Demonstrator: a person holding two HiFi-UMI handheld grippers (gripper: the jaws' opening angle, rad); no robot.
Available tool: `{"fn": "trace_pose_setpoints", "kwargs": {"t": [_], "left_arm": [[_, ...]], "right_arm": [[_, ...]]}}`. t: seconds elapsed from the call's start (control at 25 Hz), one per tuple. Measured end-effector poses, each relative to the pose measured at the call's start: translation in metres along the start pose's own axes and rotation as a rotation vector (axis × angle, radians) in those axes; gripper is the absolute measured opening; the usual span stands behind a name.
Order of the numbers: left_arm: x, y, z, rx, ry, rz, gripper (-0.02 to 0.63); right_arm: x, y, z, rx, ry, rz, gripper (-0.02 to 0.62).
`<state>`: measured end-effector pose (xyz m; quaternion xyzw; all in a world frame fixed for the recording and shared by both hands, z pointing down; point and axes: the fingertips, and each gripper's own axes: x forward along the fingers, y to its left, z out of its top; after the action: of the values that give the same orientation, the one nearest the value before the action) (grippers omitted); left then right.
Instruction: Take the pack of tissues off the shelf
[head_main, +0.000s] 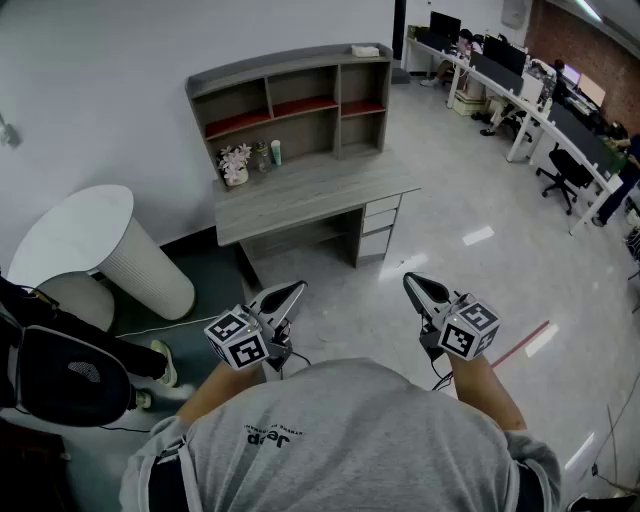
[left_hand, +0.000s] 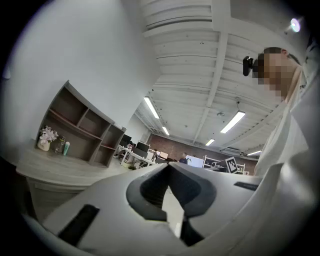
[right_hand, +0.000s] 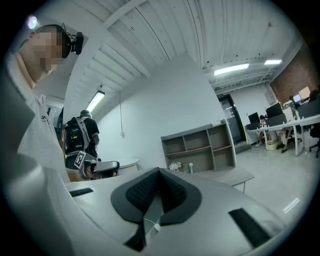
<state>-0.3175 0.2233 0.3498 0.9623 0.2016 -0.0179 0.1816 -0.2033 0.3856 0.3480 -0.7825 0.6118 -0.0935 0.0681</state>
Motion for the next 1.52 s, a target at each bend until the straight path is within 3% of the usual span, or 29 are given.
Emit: {"fn": "trace_pose_setpoints", "kwargs": {"t": [0.76, 1.52], "left_arm": [[0.023, -0.015, -0.003, -0.007, -0.012, -0.01, 0.018], [0.079, -0.072, -0.044, -0.04, 0.006, -0.047, 0.018]], "right_arm": [[-0.021, -0.014, 0.006, 0.02, -0.001, 0.005, 0.009], [-0.108, -0.049, -0.007, 0.023, 0.014, -0.003, 0.012]]}}
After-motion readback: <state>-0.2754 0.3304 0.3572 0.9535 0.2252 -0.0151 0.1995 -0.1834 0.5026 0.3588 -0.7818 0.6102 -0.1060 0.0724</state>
